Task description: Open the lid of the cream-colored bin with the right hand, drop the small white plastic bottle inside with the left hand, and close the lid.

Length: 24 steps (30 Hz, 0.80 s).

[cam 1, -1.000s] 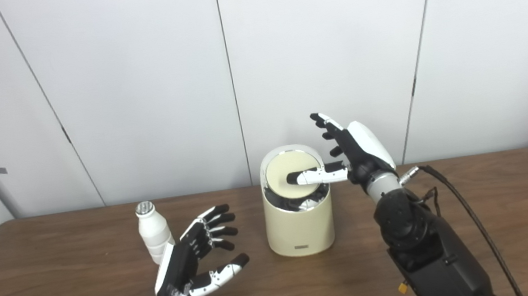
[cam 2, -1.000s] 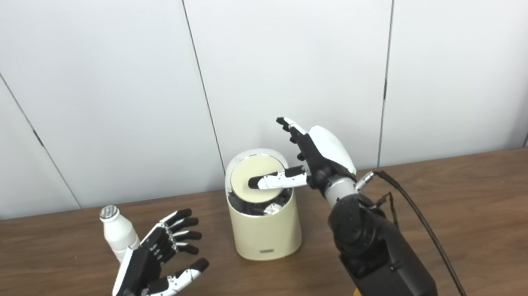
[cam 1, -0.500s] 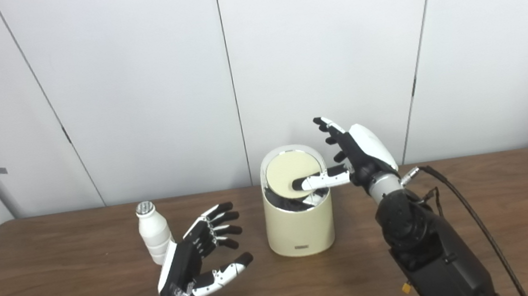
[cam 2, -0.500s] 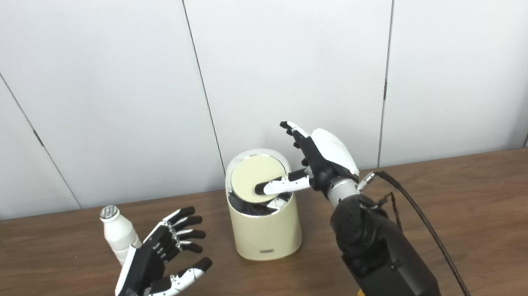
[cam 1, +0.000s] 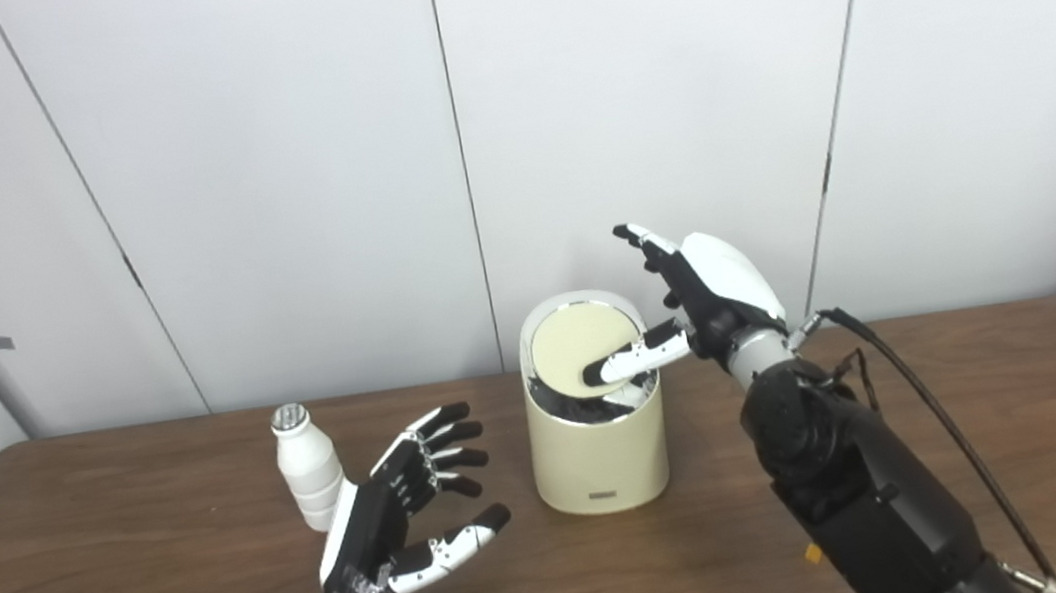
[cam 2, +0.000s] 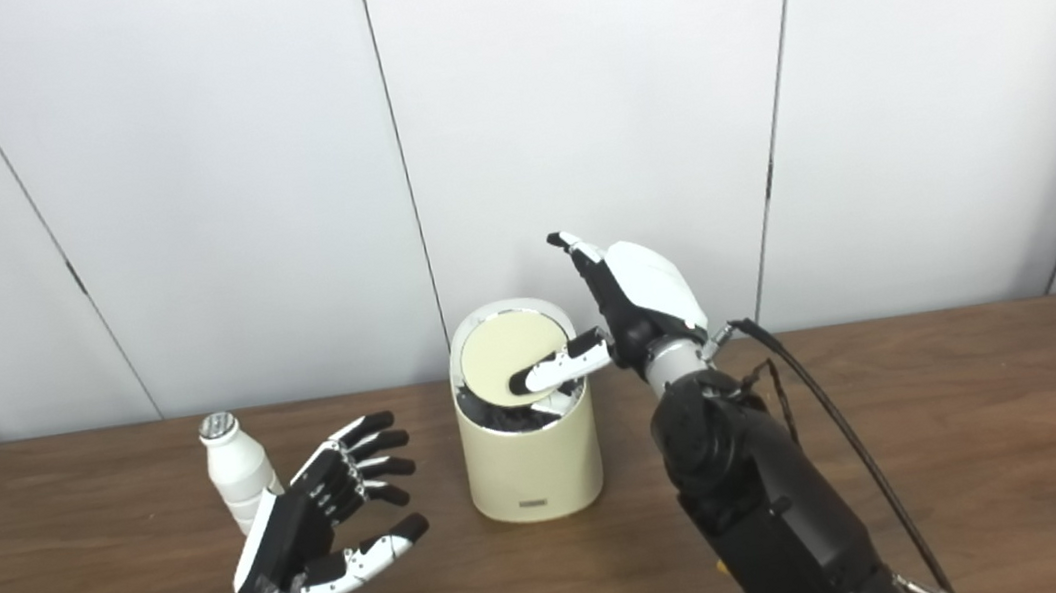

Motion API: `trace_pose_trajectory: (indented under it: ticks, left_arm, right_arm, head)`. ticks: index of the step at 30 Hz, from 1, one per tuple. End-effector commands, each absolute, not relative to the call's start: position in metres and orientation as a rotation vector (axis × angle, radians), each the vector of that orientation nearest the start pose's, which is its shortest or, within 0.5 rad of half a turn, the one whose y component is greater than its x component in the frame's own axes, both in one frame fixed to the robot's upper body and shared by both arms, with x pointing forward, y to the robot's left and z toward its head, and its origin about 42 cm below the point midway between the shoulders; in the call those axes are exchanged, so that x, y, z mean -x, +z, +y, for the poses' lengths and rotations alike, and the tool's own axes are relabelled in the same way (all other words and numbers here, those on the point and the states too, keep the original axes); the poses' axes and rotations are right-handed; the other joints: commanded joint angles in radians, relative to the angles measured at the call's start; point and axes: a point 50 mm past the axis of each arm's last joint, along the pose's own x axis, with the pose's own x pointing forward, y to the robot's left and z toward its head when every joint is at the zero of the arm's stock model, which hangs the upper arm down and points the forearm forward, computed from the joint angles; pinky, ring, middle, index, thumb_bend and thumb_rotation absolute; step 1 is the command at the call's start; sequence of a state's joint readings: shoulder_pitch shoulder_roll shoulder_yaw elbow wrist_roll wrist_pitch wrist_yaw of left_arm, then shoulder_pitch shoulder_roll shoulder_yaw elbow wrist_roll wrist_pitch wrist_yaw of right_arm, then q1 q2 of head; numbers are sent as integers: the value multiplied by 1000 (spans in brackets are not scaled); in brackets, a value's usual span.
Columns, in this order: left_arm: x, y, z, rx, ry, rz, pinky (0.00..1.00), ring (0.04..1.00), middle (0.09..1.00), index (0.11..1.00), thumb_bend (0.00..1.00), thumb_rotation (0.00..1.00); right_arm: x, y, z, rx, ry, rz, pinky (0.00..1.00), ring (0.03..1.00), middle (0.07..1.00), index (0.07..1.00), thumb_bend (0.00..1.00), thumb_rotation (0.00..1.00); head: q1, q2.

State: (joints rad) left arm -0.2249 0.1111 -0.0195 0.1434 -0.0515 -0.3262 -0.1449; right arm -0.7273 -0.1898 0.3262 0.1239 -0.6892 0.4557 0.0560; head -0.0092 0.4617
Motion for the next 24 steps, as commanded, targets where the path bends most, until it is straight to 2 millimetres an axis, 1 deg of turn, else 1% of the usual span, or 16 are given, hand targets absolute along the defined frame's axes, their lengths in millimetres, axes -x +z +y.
trace_pose_trajectory:
  ticks: [1,4,11,13,19,23,24]
  left_arm:
    - [-356,170,213,-89,-219,-478,573,693,776,824,638,9]
    - [-356,170,212,-89,-220,-477,569,689,775,823,635,2]
    - [-356,171,213,-80,-227,-476,575,694,784,829,629,0]
    - [-356,171,214,-81,-224,-476,572,691,779,825,635,0]
    - [-357,173,215,-78,-220,-477,567,692,779,824,637,0]
    - [-358,174,216,-85,-218,-480,572,697,781,829,628,0]
    - [-358,174,216,-90,-215,-482,571,695,780,828,628,0]
  right_arm:
    - [-462,311,-144,1058,15,-300,674,838,916,913,944,248]
    - [-461,314,-144,1105,22,-320,694,830,910,910,945,232]
    - [-459,322,-141,1261,14,-349,641,802,900,900,968,212]
    - [-459,322,-141,1307,15,-340,651,807,909,901,969,198]
    - [-457,319,-140,1353,48,-293,685,828,930,889,965,138]
    - [-459,314,-141,1375,52,-264,683,831,934,892,953,133]
    - [-459,312,-141,1372,51,-260,681,829,932,893,952,145]
  head:
    - [5,4]
    - [5,6]
    - [2,11]
    - [1,13]
    - [2,17]
    - [2,15]
    - [2,15]
